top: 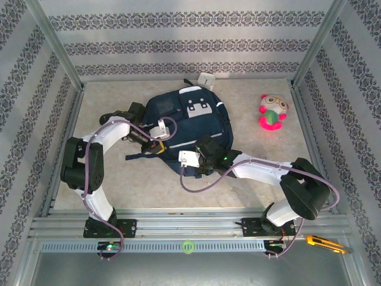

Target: Pack books, pencil case, and school supplies into a backpack

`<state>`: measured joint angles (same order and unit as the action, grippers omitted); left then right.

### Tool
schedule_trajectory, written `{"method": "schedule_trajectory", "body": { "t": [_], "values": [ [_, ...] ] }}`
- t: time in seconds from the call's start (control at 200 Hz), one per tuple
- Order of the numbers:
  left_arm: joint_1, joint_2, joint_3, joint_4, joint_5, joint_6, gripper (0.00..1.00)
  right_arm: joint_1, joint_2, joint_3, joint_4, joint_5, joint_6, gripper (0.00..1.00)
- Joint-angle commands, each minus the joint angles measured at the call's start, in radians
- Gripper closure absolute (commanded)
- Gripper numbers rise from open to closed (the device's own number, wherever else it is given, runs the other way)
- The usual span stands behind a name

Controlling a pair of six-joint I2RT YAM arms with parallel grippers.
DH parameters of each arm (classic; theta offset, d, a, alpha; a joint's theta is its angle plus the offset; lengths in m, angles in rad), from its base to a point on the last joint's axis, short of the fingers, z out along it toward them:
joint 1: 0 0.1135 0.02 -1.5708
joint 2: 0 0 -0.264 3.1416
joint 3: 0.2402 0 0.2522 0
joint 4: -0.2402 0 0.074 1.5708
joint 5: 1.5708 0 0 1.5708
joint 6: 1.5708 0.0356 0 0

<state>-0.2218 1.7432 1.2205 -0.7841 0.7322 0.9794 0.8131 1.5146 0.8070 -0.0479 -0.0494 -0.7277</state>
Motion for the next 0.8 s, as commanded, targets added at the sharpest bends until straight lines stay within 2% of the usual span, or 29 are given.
{"method": "schedule_trajectory", "body": {
  "t": [0.0,0.035,0.05,0.155,0.19,0.25,0.31,0.45,0.595,0.705,0.799],
  "values": [
    [-0.037,-0.083,-0.061,0.036,0.131,-0.102,1.0,-0.023,0.03,0.055,0.172,0.064,0.061,1.0],
    [-0.037,-0.105,-0.089,0.083,0.118,-0.143,1.0,-0.021,0.026,0.059,0.171,0.066,0.077,1.0],
    [-0.036,-0.112,-0.101,0.105,0.11,-0.16,1.0,-0.021,0.022,0.06,0.167,0.065,0.085,0.96],
    [-0.037,-0.157,-0.178,0.225,0.022,-0.235,1.0,-0.03,-0.064,0.061,0.077,0.01,0.208,0.56],
    [-0.037,-0.163,-0.197,0.248,0.0,-0.256,1.0,-0.034,-0.101,0.061,0.034,0.001,0.279,0.46],
    [-0.039,-0.167,-0.212,0.271,-0.017,-0.297,1.0,-0.044,-0.171,0.056,-0.046,-0.027,0.428,0.35],
    [-0.044,-0.172,-0.23,0.293,-0.024,-0.345,1.0,-0.054,-0.23,0.036,-0.098,-0.047,0.595,0.29],
    [-0.063,-0.199,-0.284,0.353,-0.044,-0.456,1.0,-0.099,-0.36,-0.07,-0.159,-0.087,1.056,0.26],
    [-0.094,-0.238,-0.323,0.388,-0.063,-0.562,1.0,-0.135,-0.437,-0.184,-0.139,-0.051,1.405,0.29],
    [-0.119,-0.273,-0.352,0.41,-0.075,-0.612,1.0,-0.145,-0.411,-0.244,-0.058,-0.051,1.535,0.37],
    [-0.132,-0.28,-0.362,0.419,-0.106,-0.651,1.0,-0.146,-0.35,-0.259,0.018,-0.079,1.56,0.44]
  ]
}}
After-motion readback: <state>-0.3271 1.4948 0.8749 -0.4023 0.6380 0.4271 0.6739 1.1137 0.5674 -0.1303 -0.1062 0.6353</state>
